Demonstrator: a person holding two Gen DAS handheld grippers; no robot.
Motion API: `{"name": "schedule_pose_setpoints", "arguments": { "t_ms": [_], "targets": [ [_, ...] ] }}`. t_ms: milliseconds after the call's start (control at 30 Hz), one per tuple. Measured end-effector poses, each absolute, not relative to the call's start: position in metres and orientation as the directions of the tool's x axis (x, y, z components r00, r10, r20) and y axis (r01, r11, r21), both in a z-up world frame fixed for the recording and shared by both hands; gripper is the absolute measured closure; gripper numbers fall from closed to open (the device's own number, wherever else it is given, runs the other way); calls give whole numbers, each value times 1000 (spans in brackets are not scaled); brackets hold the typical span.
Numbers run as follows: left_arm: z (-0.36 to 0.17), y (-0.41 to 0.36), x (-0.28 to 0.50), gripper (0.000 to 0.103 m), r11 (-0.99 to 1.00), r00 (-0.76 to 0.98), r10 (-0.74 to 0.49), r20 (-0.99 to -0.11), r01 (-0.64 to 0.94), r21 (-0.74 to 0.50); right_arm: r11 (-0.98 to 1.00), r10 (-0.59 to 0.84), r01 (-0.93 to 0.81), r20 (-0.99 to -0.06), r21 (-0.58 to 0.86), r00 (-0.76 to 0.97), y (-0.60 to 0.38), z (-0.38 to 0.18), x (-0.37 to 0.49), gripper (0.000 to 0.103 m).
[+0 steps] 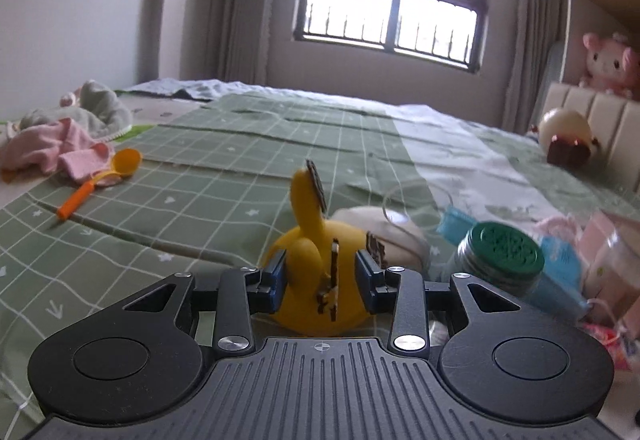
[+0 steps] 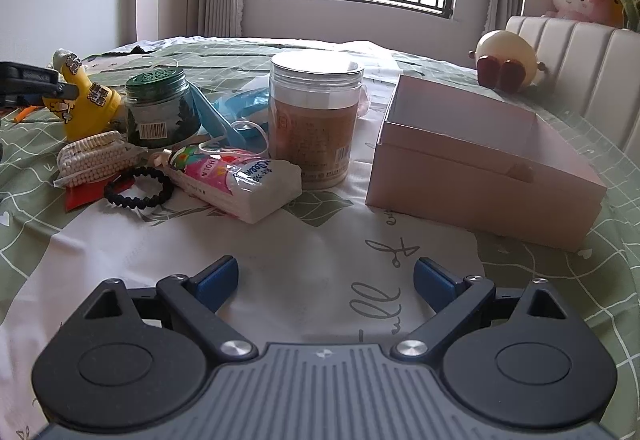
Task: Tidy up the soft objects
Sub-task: 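Reach the left gripper to the yellow toy and close on it, then grasp the clear cotton swab box with the right gripper while the left lifts the yellow toy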
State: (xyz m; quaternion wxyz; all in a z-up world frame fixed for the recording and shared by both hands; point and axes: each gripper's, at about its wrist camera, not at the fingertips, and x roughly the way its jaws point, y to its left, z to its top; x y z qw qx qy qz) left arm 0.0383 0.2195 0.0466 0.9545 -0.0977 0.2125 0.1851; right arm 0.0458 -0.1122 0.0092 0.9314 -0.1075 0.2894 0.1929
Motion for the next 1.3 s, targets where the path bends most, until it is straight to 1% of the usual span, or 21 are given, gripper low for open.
{"name": "schedule_pose_setpoints", "arguments": {
  "t_ms": [33, 67, 167, 233, 300, 367, 433, 567, 667, 767, 833, 867, 900, 933, 1000, 1033, 1100, 1167, 1200, 1233, 1300],
  "targets": [
    [46, 219, 39, 68, 913, 840, 310, -446, -394, -107, 902, 298, -422, -582, -87, 757, -112, 9, 46, 7],
    [44, 221, 39, 79, 911, 836, 309, -453, -398, -112, 903, 298, -422, -583, -86, 756, -113, 9, 46, 7],
    [41, 229, 34, 81, 901, 845, 277, -457, -393, -181, 899, 301, -428, -578, -94, 759, -111, 11, 45, 8],
    [41, 234, 31, 82, 907, 860, 251, -445, -370, -202, 880, 332, -461, -544, -116, 771, -107, 19, 39, 9],
    [43, 237, 23, 83, 912, 873, 234, -428, -350, -216, 832, 395, -532, -505, -158, 767, -93, 33, 32, 9],
    [47, 241, 14, 83, 915, 884, 221, -411, -334, -227, 772, 471, -614, -500, -165, 727, -75, 45, 31, 9],
    [53, 245, 3, 84, 916, 893, 221, -392, -328, -230, 692, 555, -708, -525, -139, 646, -51, 55, 36, 9],
    [60, 254, -19, 84, 924, 909, 191, -371, -294, -244, 555, 634, -821, -569, -137, 524, 5, 60, 49, 9],
    [62, 258, -35, 84, 932, 916, 182, -358, -277, -235, 506, 630, -848, -603, -161, 490, 45, 52, 62, 9],
    [62, 263, -45, 85, 933, 923, 164, -348, -260, -249, 510, 591, -851, -669, -125, 452, 74, 37, 82, 10],
    [62, 265, -50, 85, 934, 927, 152, -343, -248, -258, 531, 562, -840, -697, -110, 446, 85, 29, 93, 15],
    [62, 267, -53, 85, 934, 929, 146, -339, -243, -263, 538, 557, -838, -708, -91, 434, 87, 27, 97, 18],
    [63, 267, -55, 85, 933, 931, 143, -335, -239, -268, 537, 562, -841, -715, -65, 415, 87, 28, 100, 26],
    [64, 269, -58, 85, 933, 934, 139, -329, -235, -273, 534, 568, -844, -716, -54, 405, 88, 30, 99, 28],
    [67, 269, -58, 85, 933, 938, 136, -317, -229, -276, 530, 583, -847, -704, -49, 406, 84, 38, 95, 30],
    [69, 269, -58, 85, 934, 940, 135, -312, -226, -276, 531, 593, -846, -692, -48, 411, 82, 46, 91, 34],
    [76, 266, -54, 85, 940, 945, 127, -302, -212, -267, 529, 615, -847, -669, -44, 418, 74, 62, 88, 37],
    [88, 262, -47, 85, 950, 950, 115, -291, -190, -246, 531, 636, -845, -632, -58, 442, 65, 80, 84, 48],
    [95, 260, -41, 85, 957, 953, 111, -282, -178, -227, 528, 651, -847, -610, -63, 452, 56, 94, 83, 69],
    [105, 257, -35, 85, 965, 957, 109, -269, -167, -203, 523, 665, -850, -596, -58, 450, 49, 105, 83, 85],
    [125, 250, -22, 85, 976, 965, 103, -242, -146, -165, 554, 660, -828, -559, -88, 502, 34, 128, 85, 86]
  ]
}}
